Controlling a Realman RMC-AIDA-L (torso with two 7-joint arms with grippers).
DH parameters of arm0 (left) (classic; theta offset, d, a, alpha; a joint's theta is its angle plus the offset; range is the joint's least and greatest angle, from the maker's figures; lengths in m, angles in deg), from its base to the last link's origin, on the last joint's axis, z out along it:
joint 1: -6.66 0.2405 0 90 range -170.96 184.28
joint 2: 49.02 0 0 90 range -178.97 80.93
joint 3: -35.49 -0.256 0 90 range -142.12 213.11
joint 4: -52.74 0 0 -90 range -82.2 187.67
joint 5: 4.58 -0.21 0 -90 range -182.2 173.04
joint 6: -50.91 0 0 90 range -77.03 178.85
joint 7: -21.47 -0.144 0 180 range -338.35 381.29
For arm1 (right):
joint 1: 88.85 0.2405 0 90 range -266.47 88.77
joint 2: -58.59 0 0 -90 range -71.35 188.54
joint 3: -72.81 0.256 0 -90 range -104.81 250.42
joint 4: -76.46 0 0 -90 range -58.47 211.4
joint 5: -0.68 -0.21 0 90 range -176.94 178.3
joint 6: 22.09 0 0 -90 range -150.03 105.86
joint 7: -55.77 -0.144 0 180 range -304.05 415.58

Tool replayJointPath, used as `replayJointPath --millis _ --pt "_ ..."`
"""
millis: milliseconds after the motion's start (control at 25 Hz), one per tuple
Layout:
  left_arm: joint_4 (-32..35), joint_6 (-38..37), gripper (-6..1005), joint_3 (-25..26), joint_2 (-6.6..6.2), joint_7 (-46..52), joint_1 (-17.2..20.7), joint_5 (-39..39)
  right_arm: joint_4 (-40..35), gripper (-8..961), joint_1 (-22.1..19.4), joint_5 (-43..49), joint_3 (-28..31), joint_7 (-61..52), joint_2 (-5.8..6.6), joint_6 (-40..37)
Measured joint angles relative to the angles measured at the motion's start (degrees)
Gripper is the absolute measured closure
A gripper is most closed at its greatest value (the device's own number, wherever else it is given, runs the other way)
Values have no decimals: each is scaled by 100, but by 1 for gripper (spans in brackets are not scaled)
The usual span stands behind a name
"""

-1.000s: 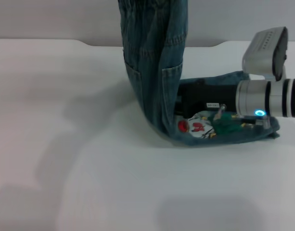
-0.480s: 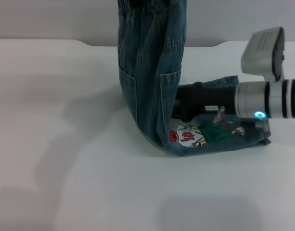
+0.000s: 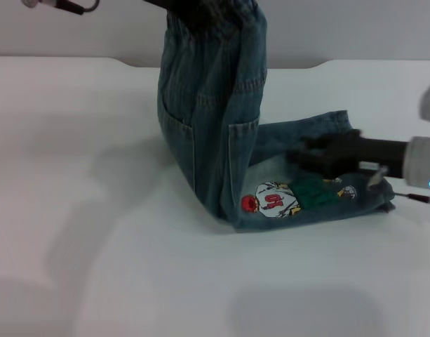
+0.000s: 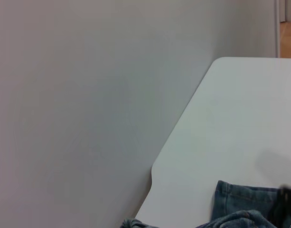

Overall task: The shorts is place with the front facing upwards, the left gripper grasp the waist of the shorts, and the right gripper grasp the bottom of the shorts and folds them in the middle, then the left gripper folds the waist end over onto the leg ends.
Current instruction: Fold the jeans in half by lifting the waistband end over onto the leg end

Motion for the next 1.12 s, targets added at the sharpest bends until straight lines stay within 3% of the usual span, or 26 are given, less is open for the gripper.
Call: replayJointPath --millis 440,640,1040,1120 --pt "-346 835 931 -925 17 233 281 64 -1080 539 -1234 -1630 877 281 43 2" --pt "-584 1331 931 -1238 22 368 284 136 -1105 539 -1356 -1689 1284 399 54 -28" --pt "-694 1669 930 -1303 24 407 306 455 -1066 539 -1374 -1689 1378 517 55 4" --pt "-686 1678 847 -1303 16 420 327 488 -1059 539 -1366 -1687 1378 521 54 6"
